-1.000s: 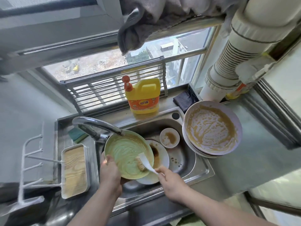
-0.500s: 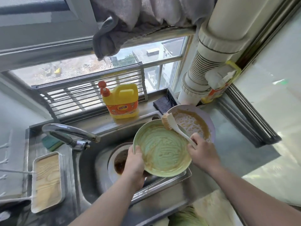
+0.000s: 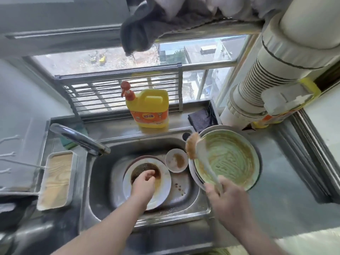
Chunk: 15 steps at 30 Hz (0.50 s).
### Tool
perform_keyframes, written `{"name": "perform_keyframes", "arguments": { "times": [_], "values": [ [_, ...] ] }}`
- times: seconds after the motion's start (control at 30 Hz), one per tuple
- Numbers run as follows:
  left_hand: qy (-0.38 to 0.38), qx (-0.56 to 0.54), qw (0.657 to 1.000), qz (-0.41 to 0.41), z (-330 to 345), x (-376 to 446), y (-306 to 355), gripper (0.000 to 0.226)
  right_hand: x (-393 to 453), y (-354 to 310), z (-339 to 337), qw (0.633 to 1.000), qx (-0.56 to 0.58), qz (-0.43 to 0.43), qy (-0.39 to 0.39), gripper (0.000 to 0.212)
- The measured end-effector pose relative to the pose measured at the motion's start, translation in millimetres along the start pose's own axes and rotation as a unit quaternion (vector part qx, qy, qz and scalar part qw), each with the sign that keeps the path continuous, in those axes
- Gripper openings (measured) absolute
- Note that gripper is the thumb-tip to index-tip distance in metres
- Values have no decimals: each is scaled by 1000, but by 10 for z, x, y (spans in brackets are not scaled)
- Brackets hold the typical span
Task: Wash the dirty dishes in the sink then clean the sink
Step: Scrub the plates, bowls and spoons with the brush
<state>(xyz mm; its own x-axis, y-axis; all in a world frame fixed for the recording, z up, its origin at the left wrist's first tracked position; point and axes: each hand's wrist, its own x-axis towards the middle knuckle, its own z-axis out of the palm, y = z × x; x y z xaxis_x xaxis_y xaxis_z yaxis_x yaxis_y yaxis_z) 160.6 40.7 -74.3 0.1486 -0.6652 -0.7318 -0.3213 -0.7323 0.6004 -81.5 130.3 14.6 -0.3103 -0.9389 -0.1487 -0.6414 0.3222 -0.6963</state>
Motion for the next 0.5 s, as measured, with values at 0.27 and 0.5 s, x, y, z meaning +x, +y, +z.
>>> {"name": "perform_keyframes", "arguments": {
  "times": [0.27,0.5],
  "values": [
    [74,179,975,-111,-702,518,-692,68,571,64,1725,909,-177,26,-377,19],
    [96,170,975,-107,-601,808,-873,52,867,206,2319,899,-245,58,-357,29]
  ]
}}
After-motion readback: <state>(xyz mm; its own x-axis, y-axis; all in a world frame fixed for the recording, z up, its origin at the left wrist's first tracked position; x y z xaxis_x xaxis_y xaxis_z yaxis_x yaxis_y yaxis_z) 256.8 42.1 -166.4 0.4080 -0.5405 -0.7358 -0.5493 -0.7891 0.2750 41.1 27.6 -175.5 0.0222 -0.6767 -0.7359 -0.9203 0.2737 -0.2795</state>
